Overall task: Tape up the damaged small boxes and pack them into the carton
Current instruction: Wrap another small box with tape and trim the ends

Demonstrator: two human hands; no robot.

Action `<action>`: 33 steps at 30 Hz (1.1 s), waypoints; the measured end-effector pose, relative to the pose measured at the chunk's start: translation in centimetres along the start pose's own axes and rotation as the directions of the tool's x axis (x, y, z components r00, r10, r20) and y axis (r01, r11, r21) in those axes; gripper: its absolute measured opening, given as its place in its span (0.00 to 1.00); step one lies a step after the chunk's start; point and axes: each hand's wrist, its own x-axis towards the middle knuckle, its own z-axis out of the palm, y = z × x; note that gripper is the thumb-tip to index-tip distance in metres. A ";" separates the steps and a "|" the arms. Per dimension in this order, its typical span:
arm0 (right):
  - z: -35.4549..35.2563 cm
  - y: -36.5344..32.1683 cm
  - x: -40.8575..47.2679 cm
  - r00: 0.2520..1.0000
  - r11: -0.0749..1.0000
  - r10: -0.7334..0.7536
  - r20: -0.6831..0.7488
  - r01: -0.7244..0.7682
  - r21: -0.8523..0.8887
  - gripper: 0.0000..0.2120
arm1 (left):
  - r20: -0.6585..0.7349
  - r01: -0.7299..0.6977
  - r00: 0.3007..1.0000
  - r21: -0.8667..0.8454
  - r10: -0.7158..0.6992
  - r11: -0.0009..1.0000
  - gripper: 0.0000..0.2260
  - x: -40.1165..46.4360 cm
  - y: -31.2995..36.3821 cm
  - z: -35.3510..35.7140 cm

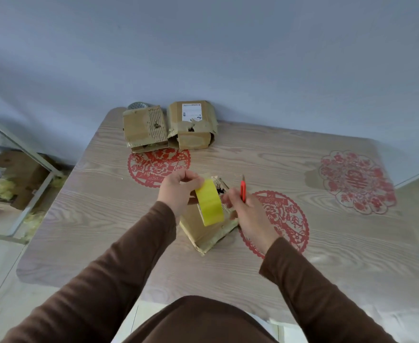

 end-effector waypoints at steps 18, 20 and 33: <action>-4.5 3.2 -1.3 0.951 1.000 0.010 0.309 -0.008 -0.006 0.20 | -0.024 0.022 1.000 0.206 -0.018 0.978 0.02 6.9 -1.7 4.0; -5.4 3.5 -1.3 0.952 0.996 0.045 0.302 -0.067 0.065 0.19 | -0.023 0.048 0.999 0.217 -0.044 0.975 0.03 7.4 -2.2 4.5; -6.8 8.3 -0.6 0.987 0.920 0.146 0.068 -0.110 -0.375 0.21 | -0.069 0.118 0.993 0.343 -0.100 0.932 0.05 10.3 -5.5 2.7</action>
